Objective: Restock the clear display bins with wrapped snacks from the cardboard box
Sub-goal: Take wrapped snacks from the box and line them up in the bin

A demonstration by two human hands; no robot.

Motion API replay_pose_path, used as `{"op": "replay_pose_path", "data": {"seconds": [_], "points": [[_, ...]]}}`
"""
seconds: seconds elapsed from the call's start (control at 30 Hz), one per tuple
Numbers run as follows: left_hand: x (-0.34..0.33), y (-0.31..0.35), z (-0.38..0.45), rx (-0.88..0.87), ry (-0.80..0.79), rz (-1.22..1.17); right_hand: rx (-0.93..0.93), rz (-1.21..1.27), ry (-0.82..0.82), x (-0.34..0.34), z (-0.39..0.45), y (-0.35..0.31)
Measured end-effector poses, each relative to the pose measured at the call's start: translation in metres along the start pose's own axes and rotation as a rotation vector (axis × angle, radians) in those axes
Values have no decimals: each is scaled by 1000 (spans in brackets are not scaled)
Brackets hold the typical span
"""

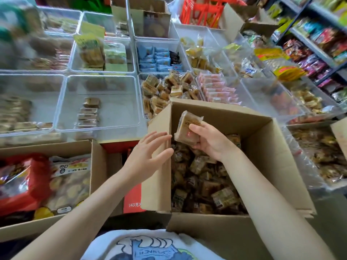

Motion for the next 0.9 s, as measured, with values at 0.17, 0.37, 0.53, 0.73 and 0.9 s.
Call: {"op": "replay_pose_path", "data": {"seconds": [0.17,0.37,0.53,0.73,0.9], "points": [[37,0,4,179,96,-494,108,-71,-79,-49,5,-14],[105,-27,3,302,263,-621,127,-365,-65,-115,27,-14],[178,-77,5,339,303,-631,136,-542,-77,-177,61,-16],[242,-138,19,316,266,-455,104,-843,-171,-258,115,-15],[257,-196,50,304,222,-119,120,-933,-26,-278,177,-8]]}}
Point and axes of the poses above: each hand's wrist, its own z-axis towards the middle knuckle, its own x-axis out of the back of the hand, y = z × x, the point moved 3 cm from there along z, towards the middle knuckle, and after that the axes turned 6 degrees about y, right-handed, at the moved point
